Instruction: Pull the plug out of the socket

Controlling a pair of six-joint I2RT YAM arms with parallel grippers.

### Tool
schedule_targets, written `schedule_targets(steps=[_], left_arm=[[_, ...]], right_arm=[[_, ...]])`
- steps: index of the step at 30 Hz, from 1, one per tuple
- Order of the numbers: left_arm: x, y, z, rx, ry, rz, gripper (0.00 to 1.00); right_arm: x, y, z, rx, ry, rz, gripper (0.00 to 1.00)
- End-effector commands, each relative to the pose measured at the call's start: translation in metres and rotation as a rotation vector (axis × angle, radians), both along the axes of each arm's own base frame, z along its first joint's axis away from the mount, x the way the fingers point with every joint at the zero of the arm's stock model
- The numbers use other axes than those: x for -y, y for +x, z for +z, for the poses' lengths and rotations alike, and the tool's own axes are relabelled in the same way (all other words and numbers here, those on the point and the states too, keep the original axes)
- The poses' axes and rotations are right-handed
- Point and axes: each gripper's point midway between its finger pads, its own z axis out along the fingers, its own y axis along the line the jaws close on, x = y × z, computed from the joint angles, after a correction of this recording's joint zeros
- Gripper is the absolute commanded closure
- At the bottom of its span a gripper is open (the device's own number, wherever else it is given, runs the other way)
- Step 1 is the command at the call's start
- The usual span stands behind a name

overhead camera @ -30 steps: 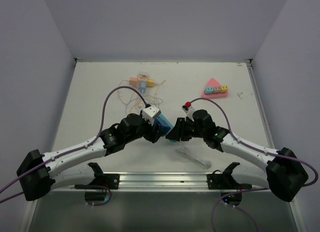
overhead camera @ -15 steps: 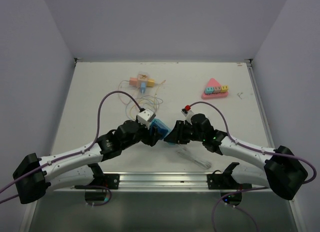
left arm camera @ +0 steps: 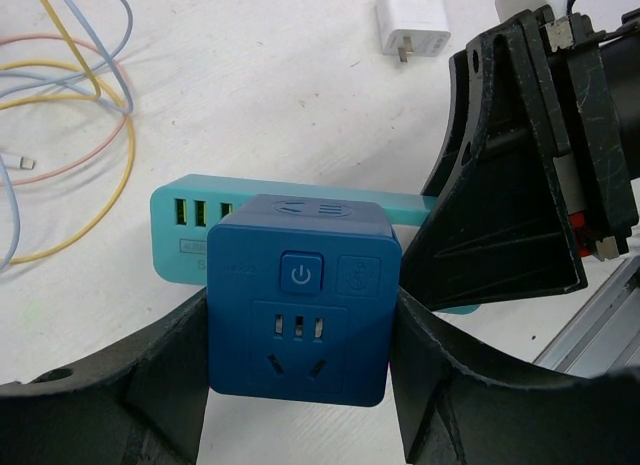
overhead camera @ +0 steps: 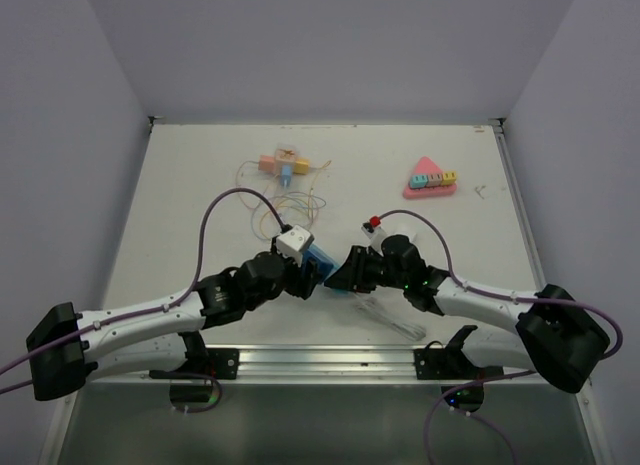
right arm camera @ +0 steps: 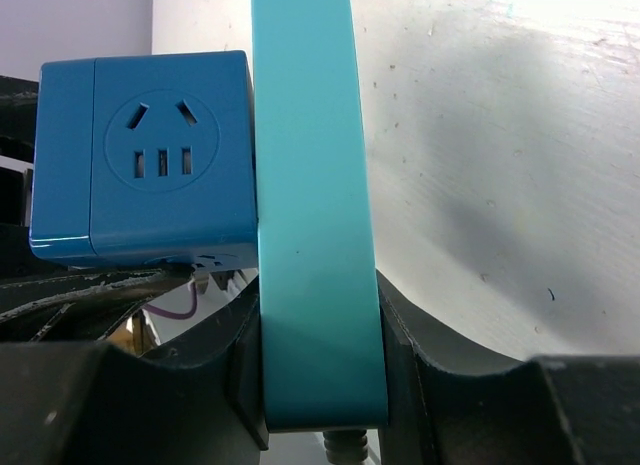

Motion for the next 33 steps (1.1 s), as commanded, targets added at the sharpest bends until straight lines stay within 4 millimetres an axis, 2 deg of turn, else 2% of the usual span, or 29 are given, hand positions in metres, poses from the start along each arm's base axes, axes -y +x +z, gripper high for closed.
schedule_targets(steps=[1, 6, 8, 13, 14, 15, 19, 21, 26, 27, 30, 33], left_arm=[[0.008, 0.012, 0.13, 0.142, -0.388, 0.103, 1.0], [-0.02, 0.014, 0.161, 0.178, -0.443, 0.189, 1.0], [-0.025, 0.012, 0.171, 0.188, -0.468, 0.193, 1.0], [-0.03, 0.01, 0.18, 0.19, -0.468, 0.196, 1.0], [-0.033, 0.009, 0.188, 0.197, -0.484, 0.204, 1.0], [-0.037, 0.009, 0.181, 0.184, -0.451, 0.212, 1.0], [-0.052, 0.011, 0.19, 0.201, -0.455, 0.266, 1.0], [-0.043, 0.011, 0.187, 0.204, -0.446, 0.231, 1.0], [0.011, 0.006, 0.159, 0.112, -0.38, 0.092, 1.0], [0.021, 0.006, 0.169, 0.128, -0.421, 0.075, 1.0], [0.042, 0.001, 0.176, 0.135, -0.41, 0.043, 1.0], [0.043, 0.001, 0.192, 0.151, -0.436, 0.062, 1.0]], right_arm=[[0.08, 0.024, -0.086, -0.089, -0.351, -0.349, 1.0], [0.081, 0.027, -0.08, -0.061, -0.341, -0.352, 1.0], [0.082, 0.028, -0.081, -0.062, -0.34, -0.36, 1.0], [0.081, 0.026, -0.087, -0.076, -0.337, -0.362, 1.0], [0.081, 0.025, -0.088, -0.078, -0.337, -0.361, 1.0], [0.081, 0.025, -0.087, -0.077, -0.336, -0.362, 1.0], [0.084, 0.027, -0.083, -0.075, -0.333, -0.385, 1.0], [0.077, 0.033, -0.071, -0.066, -0.301, -0.389, 1.0], [0.067, 0.049, -0.049, -0.043, -0.271, -0.431, 1.0], [0.068, 0.05, -0.052, -0.048, -0.278, -0.437, 1.0], [0.069, 0.051, -0.059, -0.058, -0.282, -0.447, 1.0], [0.075, 0.045, -0.069, -0.072, -0.294, -0.456, 1.0]])
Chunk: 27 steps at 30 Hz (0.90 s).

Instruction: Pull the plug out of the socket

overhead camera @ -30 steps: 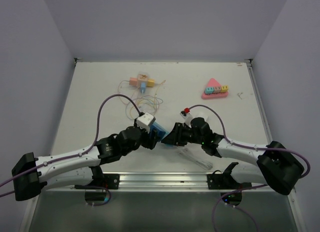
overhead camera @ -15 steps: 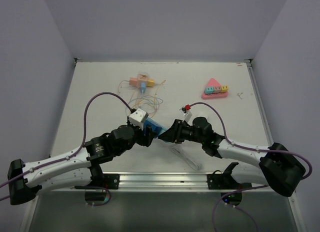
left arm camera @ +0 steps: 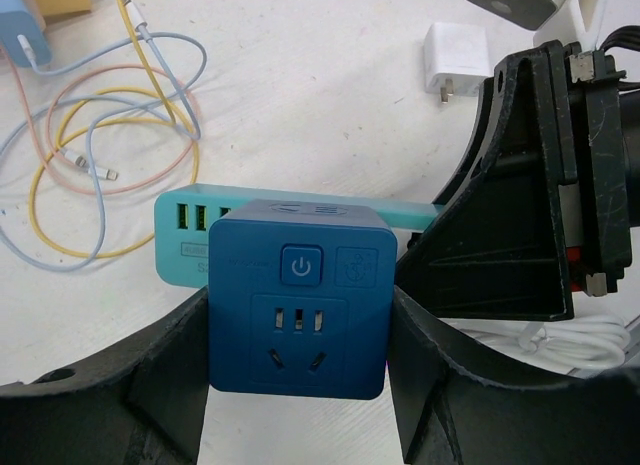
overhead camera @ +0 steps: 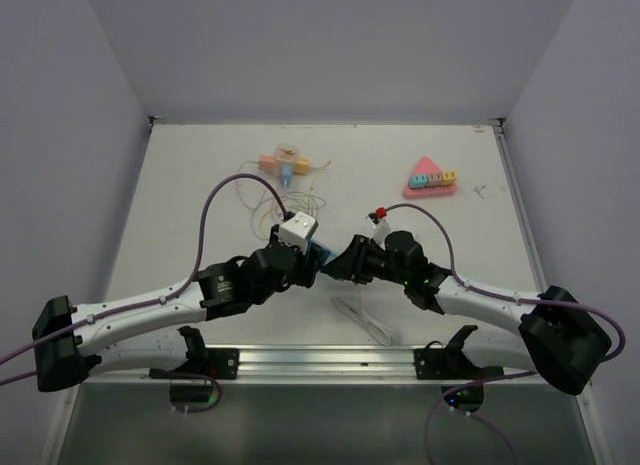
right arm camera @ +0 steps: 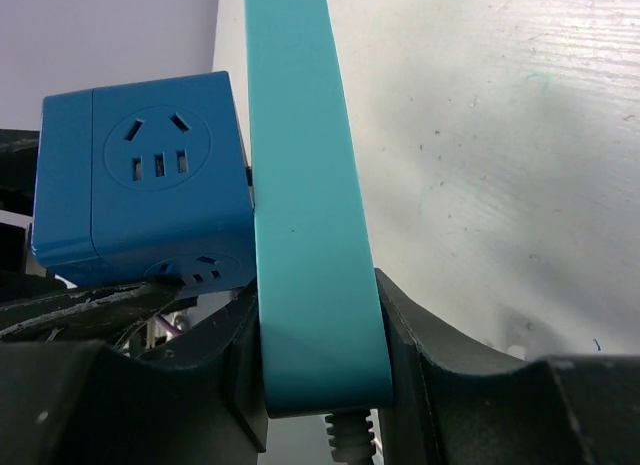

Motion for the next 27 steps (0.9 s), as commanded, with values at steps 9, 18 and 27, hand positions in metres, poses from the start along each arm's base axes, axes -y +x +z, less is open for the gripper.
schedule_targets(steps=[9, 18, 27], left_arm=[[-0.02, -0.005, 0.196, 0.24, -0.551, 0.087, 1.0], [-0.053, -0.004, 0.208, 0.272, -0.535, 0.159, 1.0], [-0.038, 0.0, 0.192, 0.25, -0.446, 0.131, 1.0]], right_arm=[[0.102, 0.018, -0.111, -0.163, -0.428, -0.407, 1.0], [0.104, 0.02, -0.109, -0.179, -0.464, -0.415, 1.0], [0.102, 0.027, -0.1, -0.17, -0.454, -0.432, 1.0]])
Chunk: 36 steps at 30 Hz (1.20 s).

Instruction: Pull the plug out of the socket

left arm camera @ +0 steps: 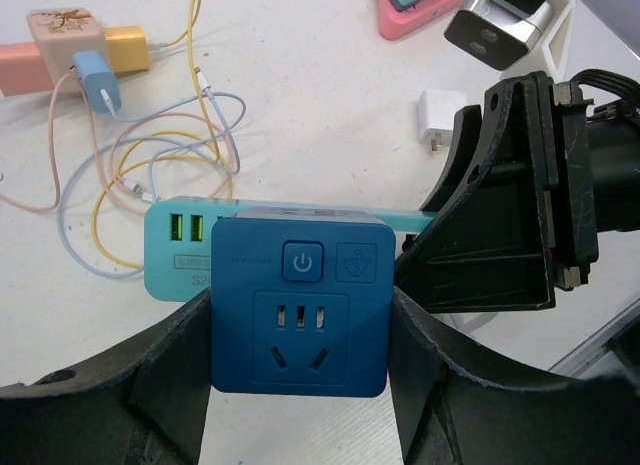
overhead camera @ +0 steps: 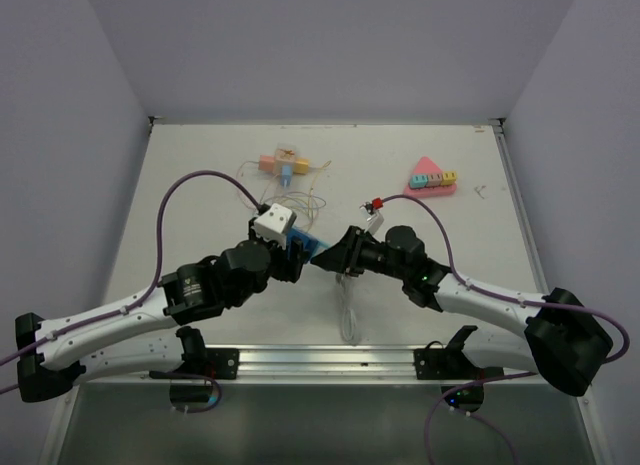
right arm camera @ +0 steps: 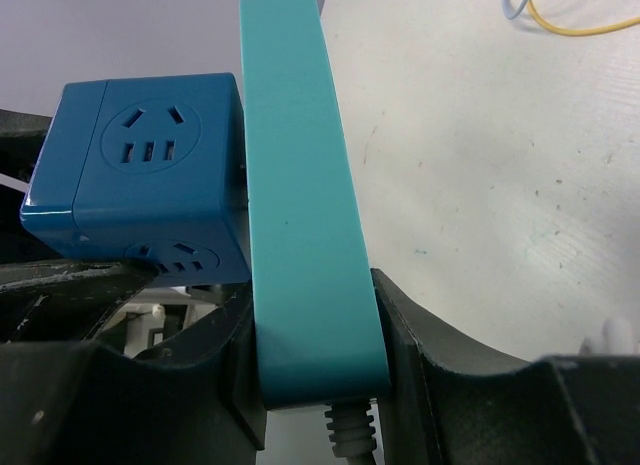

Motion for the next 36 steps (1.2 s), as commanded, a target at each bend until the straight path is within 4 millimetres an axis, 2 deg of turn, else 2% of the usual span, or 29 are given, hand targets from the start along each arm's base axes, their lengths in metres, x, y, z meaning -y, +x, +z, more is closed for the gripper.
schedule_targets(steps=[1, 5, 6, 7, 9, 12, 14, 16, 18, 20, 21, 23, 24, 26, 27, 29, 30, 32, 33, 35, 36], left_arm=[[0.011, 0.011, 0.119, 0.161, -0.365, 0.049, 1.0], [0.063, 0.005, 0.108, 0.113, -0.409, -0.084, 1.0], [0.072, 0.002, 0.117, 0.115, -0.43, -0.115, 1.0], [0.085, 0.005, 0.115, 0.116, -0.413, -0.129, 1.0], [0.101, 0.004, 0.126, 0.127, -0.406, -0.149, 1.0], [0.111, 0.002, 0.142, 0.144, -0.416, -0.172, 1.0], [0.109, 0.003, 0.146, 0.151, -0.418, -0.156, 1.0], [0.095, 0.006, 0.148, 0.162, -0.421, -0.117, 1.0], [0.071, 0.012, 0.142, 0.166, -0.391, -0.031, 1.0], [0.052, 0.016, 0.131, 0.147, -0.354, 0.029, 1.0], [0.036, 0.02, 0.123, 0.139, -0.332, 0.062, 1.0], [0.022, 0.023, 0.115, 0.125, -0.323, 0.091, 1.0], [0.011, 0.026, 0.109, 0.122, -0.315, 0.112, 1.0], [0.003, 0.028, 0.093, 0.09, -0.271, 0.119, 1.0], [-0.002, 0.031, 0.081, 0.074, -0.251, 0.139, 1.0], [-0.003, 0.03, 0.068, 0.052, -0.226, 0.132, 1.0], [-0.001, 0.03, 0.055, 0.034, -0.202, 0.125, 1.0], [0.003, 0.029, 0.044, 0.014, -0.185, 0.11, 1.0], [0.009, 0.028, 0.031, -0.009, -0.157, 0.094, 1.0], [0.016, 0.029, 0.023, -0.025, -0.14, 0.079, 1.0], [0.022, 0.03, 0.012, -0.043, -0.115, 0.067, 1.0]], right_arm=[[0.123, 0.027, -0.148, -0.274, -0.574, -0.495, 1.0], [0.124, 0.035, -0.145, -0.28, -0.586, -0.533, 1.0], [0.127, 0.032, -0.148, -0.289, -0.605, -0.534, 1.0], [0.127, 0.033, -0.151, -0.292, -0.611, -0.538, 1.0], [0.131, 0.029, -0.158, -0.305, -0.63, -0.538, 1.0], [0.131, 0.03, -0.165, -0.305, -0.628, -0.542, 1.0], [0.131, 0.029, -0.166, -0.302, -0.625, -0.538, 1.0], [0.125, 0.03, -0.158, -0.279, -0.576, -0.518, 1.0], [0.122, 0.032, -0.147, -0.239, -0.555, -0.506, 1.0], [0.121, 0.035, -0.13, -0.2, -0.529, -0.504, 1.0], [0.122, 0.038, -0.121, -0.172, -0.522, -0.504, 1.0], [0.125, 0.038, -0.11, -0.147, -0.516, -0.511, 1.0], [0.125, 0.041, -0.093, -0.103, -0.487, -0.516, 1.0], [0.129, 0.043, -0.079, -0.066, -0.485, -0.523, 1.0], [0.131, 0.043, -0.064, -0.034, -0.486, -0.522, 1.0], [0.139, 0.042, -0.05, 0.0, -0.507, -0.526, 1.0], [0.141, 0.045, -0.035, 0.036, -0.508, -0.534, 1.0], [0.148, 0.045, -0.012, 0.087, -0.491, -0.554, 1.0], [0.156, 0.045, -0.002, 0.108, -0.512, -0.571, 1.0], [0.165, 0.044, 0.016, 0.147, -0.512, -0.594, 1.0], [0.174, 0.043, 0.023, 0.163, -0.539, -0.611, 1.0]])
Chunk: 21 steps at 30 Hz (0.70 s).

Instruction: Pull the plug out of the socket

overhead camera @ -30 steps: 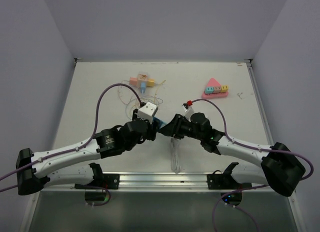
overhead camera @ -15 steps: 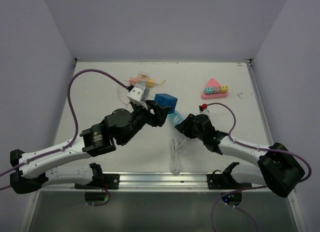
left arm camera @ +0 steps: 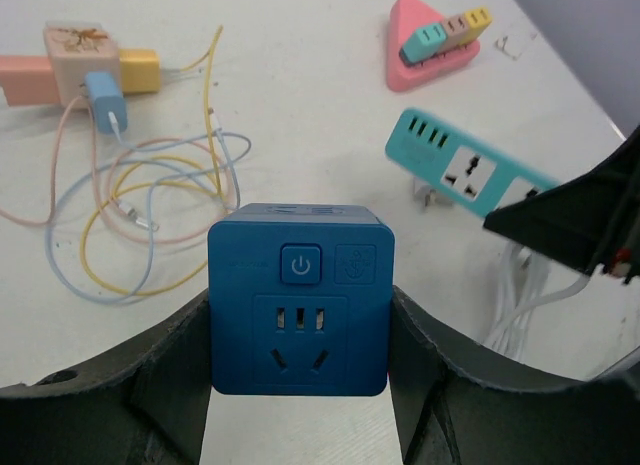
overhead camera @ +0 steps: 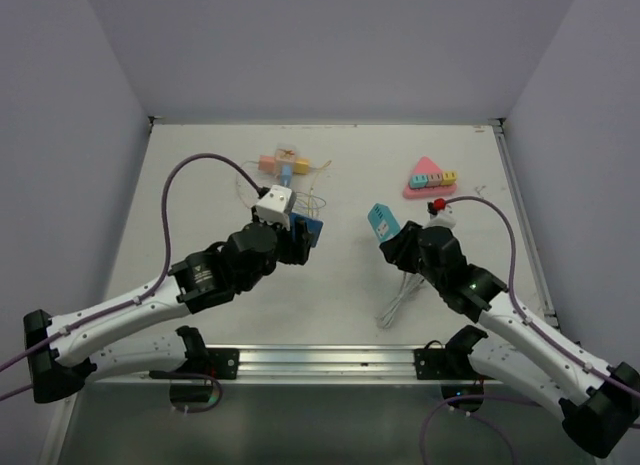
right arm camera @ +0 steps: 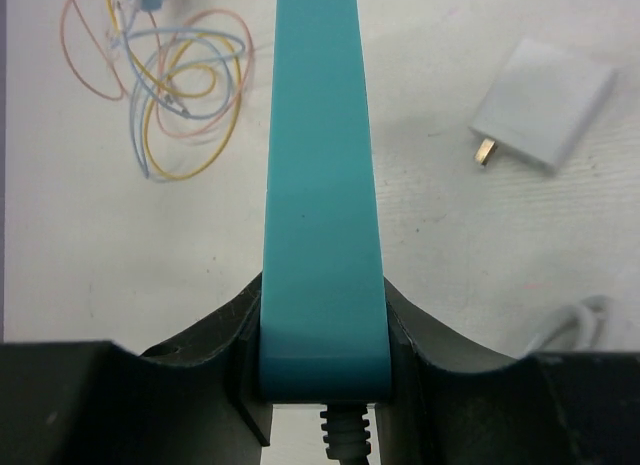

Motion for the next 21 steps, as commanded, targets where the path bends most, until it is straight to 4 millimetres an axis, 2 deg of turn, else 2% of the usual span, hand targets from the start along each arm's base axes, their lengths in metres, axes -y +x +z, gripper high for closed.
schedule_targets(steps=[1, 3, 5, 6, 10, 12, 14, 15, 16, 17, 18, 21], left_arm=[[0.018, 0.002, -0.009, -0.025, -0.018, -0.036, 0.99], [0.03, 0.004, -0.021, -0.041, 0.009, -0.062, 0.97], [0.044, 0.008, -0.022, -0.038, 0.002, -0.086, 0.96], [0.055, 0.011, -0.03, -0.051, 0.022, -0.108, 0.95], [0.094, 0.024, -0.043, -0.058, 0.043, -0.167, 0.88], [0.116, 0.031, -0.055, -0.075, 0.07, -0.203, 0.88], [0.135, 0.036, -0.054, -0.068, 0.066, -0.241, 0.86], [0.145, 0.04, -0.069, -0.083, 0.087, -0.253, 0.85], [0.152, 0.041, -0.073, -0.087, 0.093, -0.264, 0.84], [0.161, 0.044, -0.071, -0.083, 0.088, -0.281, 0.84], [0.168, 0.047, -0.089, -0.106, 0.121, -0.288, 0.83], [0.187, 0.055, -0.109, -0.135, 0.148, -0.314, 0.82]], right_arm=[[0.028, 0.008, 0.048, 0.12, -0.083, -0.067, 1.0], [0.042, 0.007, 0.061, 0.152, -0.121, -0.104, 1.0], [0.053, 0.005, 0.07, 0.183, -0.139, -0.134, 1.0], [0.06, 0.004, 0.071, 0.186, -0.163, -0.151, 1.0], [0.085, 0.005, 0.075, 0.205, -0.224, -0.244, 1.0], [0.095, 0.004, 0.074, 0.202, -0.244, -0.281, 1.0], [0.106, 0.004, 0.073, 0.2, -0.271, -0.323, 1.0], [0.112, 0.005, 0.072, 0.195, -0.278, -0.349, 1.0], [0.115, 0.005, 0.07, 0.191, -0.283, -0.361, 1.0], [0.119, 0.005, 0.068, 0.184, -0.288, -0.378, 1.0], [0.126, 0.007, 0.063, 0.167, -0.296, -0.411, 1.0], [0.143, 0.011, 0.049, 0.118, -0.316, -0.472, 1.0]])
